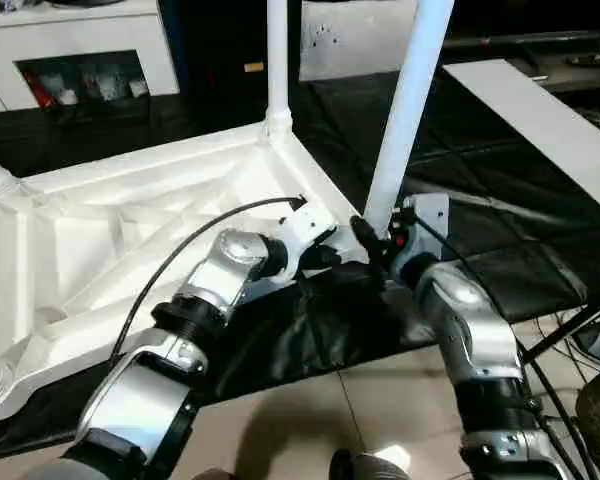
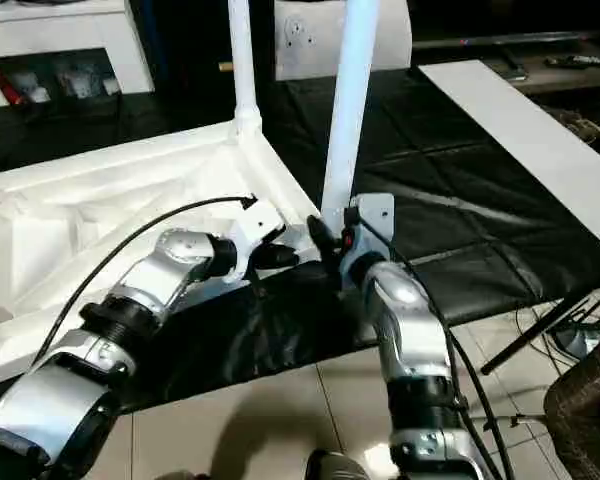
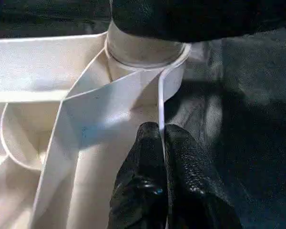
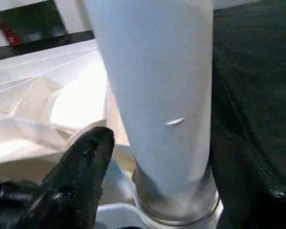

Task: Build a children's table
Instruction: Rotate leg to tighten

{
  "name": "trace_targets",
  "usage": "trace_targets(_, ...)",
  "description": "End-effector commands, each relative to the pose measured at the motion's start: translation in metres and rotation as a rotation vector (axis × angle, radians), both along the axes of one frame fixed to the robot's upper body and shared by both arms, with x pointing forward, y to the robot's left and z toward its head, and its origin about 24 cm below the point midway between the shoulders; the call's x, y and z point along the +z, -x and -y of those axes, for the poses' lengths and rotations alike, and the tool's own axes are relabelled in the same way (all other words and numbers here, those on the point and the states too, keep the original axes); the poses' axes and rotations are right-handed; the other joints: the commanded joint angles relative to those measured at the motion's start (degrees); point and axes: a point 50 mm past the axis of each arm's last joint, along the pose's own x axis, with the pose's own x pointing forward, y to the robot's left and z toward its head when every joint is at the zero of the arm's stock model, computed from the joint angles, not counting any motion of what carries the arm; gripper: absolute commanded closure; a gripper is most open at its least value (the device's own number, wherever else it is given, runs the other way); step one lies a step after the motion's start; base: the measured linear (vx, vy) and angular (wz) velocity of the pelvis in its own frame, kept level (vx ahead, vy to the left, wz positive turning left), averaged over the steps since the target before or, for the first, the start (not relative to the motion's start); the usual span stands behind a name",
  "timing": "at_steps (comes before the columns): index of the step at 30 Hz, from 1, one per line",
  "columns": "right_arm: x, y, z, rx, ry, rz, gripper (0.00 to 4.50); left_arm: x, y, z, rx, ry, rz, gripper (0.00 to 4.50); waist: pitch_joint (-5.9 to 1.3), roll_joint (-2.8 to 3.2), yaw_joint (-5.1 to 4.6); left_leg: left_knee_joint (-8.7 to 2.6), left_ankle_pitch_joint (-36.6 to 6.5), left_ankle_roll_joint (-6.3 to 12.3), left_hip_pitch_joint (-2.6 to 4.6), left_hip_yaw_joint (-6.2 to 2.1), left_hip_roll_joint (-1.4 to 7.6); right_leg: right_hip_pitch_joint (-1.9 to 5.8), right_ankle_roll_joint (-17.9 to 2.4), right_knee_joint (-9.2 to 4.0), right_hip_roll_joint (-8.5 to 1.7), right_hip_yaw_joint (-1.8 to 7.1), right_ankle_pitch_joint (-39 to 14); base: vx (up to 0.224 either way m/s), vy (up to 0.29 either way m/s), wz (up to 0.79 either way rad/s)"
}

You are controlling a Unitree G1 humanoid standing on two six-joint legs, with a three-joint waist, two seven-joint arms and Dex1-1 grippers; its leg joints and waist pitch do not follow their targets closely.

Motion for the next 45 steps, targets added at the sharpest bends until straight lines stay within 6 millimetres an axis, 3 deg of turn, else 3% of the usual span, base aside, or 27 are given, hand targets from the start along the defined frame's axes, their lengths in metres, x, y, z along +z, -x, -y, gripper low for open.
trace_targets(1, -0.003, 0.013, -0.018, 0.203, -0.026, 0.005, 0.79, 0.008, 0.003, 0.002, -0.096, 0.004, 0.057, 4.50, -5.03, -0.35, 0.75, -3.15, -1.56, 8.37, -0.54, -0.53, 2.04, 4.49, -10.10, -2.81, -4.18, 3.96, -13.21, 0.000, 0.000, 0.00)
trace_targets(5, -0.001, 0.019, 0.005, 0.283, 0.046, 0.055, 0.50, 0.007, 0.009, -0.011, -0.233, -0.020, 0.052, 4.50, -4.99, -0.43, 1.07, -3.05, -1.93, 8.36, -0.68, -0.48, 1.94, 4.56, -9.65, -2.80, -4.08, 3.91, -14.29, 0.000, 0.000, 0.00)
trace_targets(8, 0.003, 0.022, 0.025, 0.354, 0.118, 0.084, 0.20, 0.004, 0.015, -0.023, -0.352, -0.071, 0.034, 4.50, -4.76, -0.30, 1.47, -3.26, -4.01, 7.25, -0.40, -0.55, 2.25, 4.23, -8.86, -3.17, -4.12, 3.89, -17.66, 0.000, 0.000, 0.00)
trace_targets(11, 0.009, 0.028, 0.038, 0.473, 0.152, 0.108, 0.20, 0.005, 0.018, -0.032, -0.429, -0.090, 0.008, 4.50, -4.63, -0.01, 2.00, -3.32, -5.22, 6.49, -0.02, -0.49, 2.48, 4.02, -8.80, -3.28, -4.13, 3.99, -18.90, 0.000, 0.000, 0.00)
trace_targets(12, 0.011, 0.030, 0.040, 0.509, 0.156, 0.113, 0.20, 0.005, 0.018, -0.033, -0.448, -0.095, 0.004, 4.50, -4.83, -0.12, 2.69, -3.28, -5.35, 6.47, 0.20, -0.43, 2.60, 4.00, -9.32, -3.02, -4.19, 4.17, -17.24, 0.000, 0.000, 0.00)
trace_targets(14, 0.012, 0.033, 0.043, 0.558, 0.158, 0.112, 0.20, 0.006, 0.018, -0.036, -0.466, -0.102, -0.006, 4.50, -4.81, -0.13, 2.97, -3.33, -5.21, 6.55, 0.16, -0.42, 2.67, 4.04, -10.20, -2.77, -4.09, 4.12, -15.58, 0.000, 0.000, 0.00)
trace_targets(15, 0.013, 0.040, 0.048, 0.670, 0.162, 0.092, 0.20, 0.008, 0.019, -0.041, -0.519, -0.122, -0.022, 4.50, -4.87, -0.27, 3.31, -3.26, -5.55, 6.85, 0.08, -0.39, 2.62, 4.28, -10.21, -2.77, -4.14, 4.07, -15.69, 0.000, 0.000, 0.00)
trace_targets(17, 0.014, 0.042, 0.050, 0.716, 0.164, 0.081, 0.34, 0.008, 0.020, -0.042, -0.544, -0.133, -0.031, 4.50, -4.90, -0.29, 3.66, -3.21, -4.78, 7.17, -0.04, -0.35, 2.68, 4.30, -10.15, -2.60, -4.12, 4.08, -15.05, 0.000, 0.000, 0.00)
trace_targets(18, 0.014, 0.044, 0.052, 0.780, 0.170, 0.064, 0.34, 0.008, 0.022, -0.045, -0.590, -0.150, -0.047, 4.50, -5.03, -0.63, 3.91, -3.12, -4.03, 7.35, -0.12, -0.28, 2.65, 4.30, -10.06, -2.50, -4.15, 4.00, -15.01, 0.000, 0.000, 0.00)
trace_targets(22, 0.015, 0.046, 0.052, 0.883, 0.187, 0.037, 0.82, 0.009, 0.026, -0.046, -0.681, -0.184, -0.069, 4.50, -4.89, -1.07, 4.35, -3.13, -4.08, 6.89, -0.24, -0.23, 2.56, 4.25, -8.55, -2.82, -4.20, 3.87, -18.75, 0.000, 0.000, 0.00)
trace_targets(25, 0.016, 0.045, 0.050, 0.945, 0.190, 0.025, 1.14, 0.009, 0.028, -0.047, -0.732, -0.201, -0.080, 4.50, -4.89, -0.88, 4.65, -3.14, -3.90, 6.48, -0.09, -0.24, 2.70, 4.07, -8.46, -2.90, -4.25, 3.86, -19.82, 0.000, 0.000, 0.00)
trace_targets(30, 0.017, 0.043, 0.045, 1.019, 0.189, 0.015, 1.59, 0.009, 0.030, -0.046, -0.785, -0.227, -0.089, 4.50, -5.03, -1.13, 5.50, -3.16, -2.41, 6.51, 0.16, -0.25, 3.03, 3.90, -9.33, -2.21, -4.35, 4.11, -16.56, 0.000, 0.000, 0.00)
trace_targets(39, 0.017, 0.043, 0.037, 1.114, 0.167, -0.011, 2.34, 0.009, 0.030, -0.041, -0.827, -0.234, -0.083, 4.50, -4.88, -1.33, 5.60, -3.13, -2.27, 6.30, -0.02, -0.24, 2.79, 3.97, -8.46, -2.41, -4.28, 3.99, -17.82, 0.000, 0.000, 0.00)
trace_targets(45, 0.014, 0.046, 0.036, 1.140, 0.146, -0.029, 2.57, 0.009, 0.030, -0.041, -0.825, -0.228, -0.086, 4.50, -4.87, -1.24, 5.64, -3.10, -1.73, 6.60, -0.10, -0.27, 2.81, 4.02, -9.28, -2.12, -4.26, 4.00, -15.68, 0.000, 0.000, 0.00)
